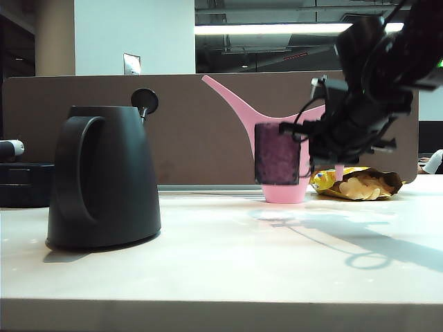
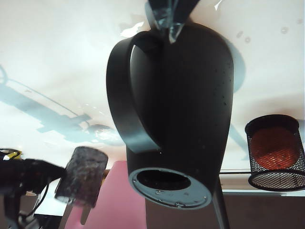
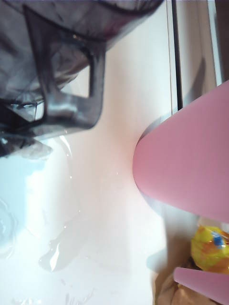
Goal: Pour the water from the cup into the kettle.
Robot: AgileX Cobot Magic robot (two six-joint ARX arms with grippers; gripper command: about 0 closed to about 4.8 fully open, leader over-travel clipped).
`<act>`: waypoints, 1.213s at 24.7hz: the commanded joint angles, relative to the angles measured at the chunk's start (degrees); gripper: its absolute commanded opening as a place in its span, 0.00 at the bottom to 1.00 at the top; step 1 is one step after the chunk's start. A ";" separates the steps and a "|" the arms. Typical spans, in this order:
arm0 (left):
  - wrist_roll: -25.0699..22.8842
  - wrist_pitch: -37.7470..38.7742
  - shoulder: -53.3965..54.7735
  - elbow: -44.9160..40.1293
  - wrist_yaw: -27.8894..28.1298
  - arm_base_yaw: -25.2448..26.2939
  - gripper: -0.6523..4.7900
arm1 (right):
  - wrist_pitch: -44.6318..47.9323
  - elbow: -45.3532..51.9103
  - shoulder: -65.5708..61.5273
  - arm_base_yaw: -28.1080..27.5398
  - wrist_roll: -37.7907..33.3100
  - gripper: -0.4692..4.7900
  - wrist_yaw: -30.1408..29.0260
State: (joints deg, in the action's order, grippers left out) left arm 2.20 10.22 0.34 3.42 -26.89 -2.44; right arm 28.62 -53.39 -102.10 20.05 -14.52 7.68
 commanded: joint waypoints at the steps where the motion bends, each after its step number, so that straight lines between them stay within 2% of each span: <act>1: -0.02 -0.42 0.04 0.22 -0.13 0.00 0.11 | 5.42 -0.37 -2.08 0.07 -0.24 0.08 -0.11; 6: -0.02 -0.42 0.04 0.22 -0.13 0.00 0.11 | 9.44 -0.42 -6.08 0.09 -0.26 0.08 -0.13; 16: -0.02 -0.42 0.04 0.22 -0.13 0.00 0.11 | 11.43 -0.39 -8.46 0.02 -0.09 0.08 0.33; 30: 0.00 -0.44 0.04 0.22 -0.13 0.00 0.11 | 9.92 -0.37 -9.99 0.02 -0.04 0.08 1.81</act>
State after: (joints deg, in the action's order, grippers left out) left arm 2.22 10.20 0.34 3.42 -26.89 -2.44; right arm 37.82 -53.43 -112.20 20.01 -14.50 9.30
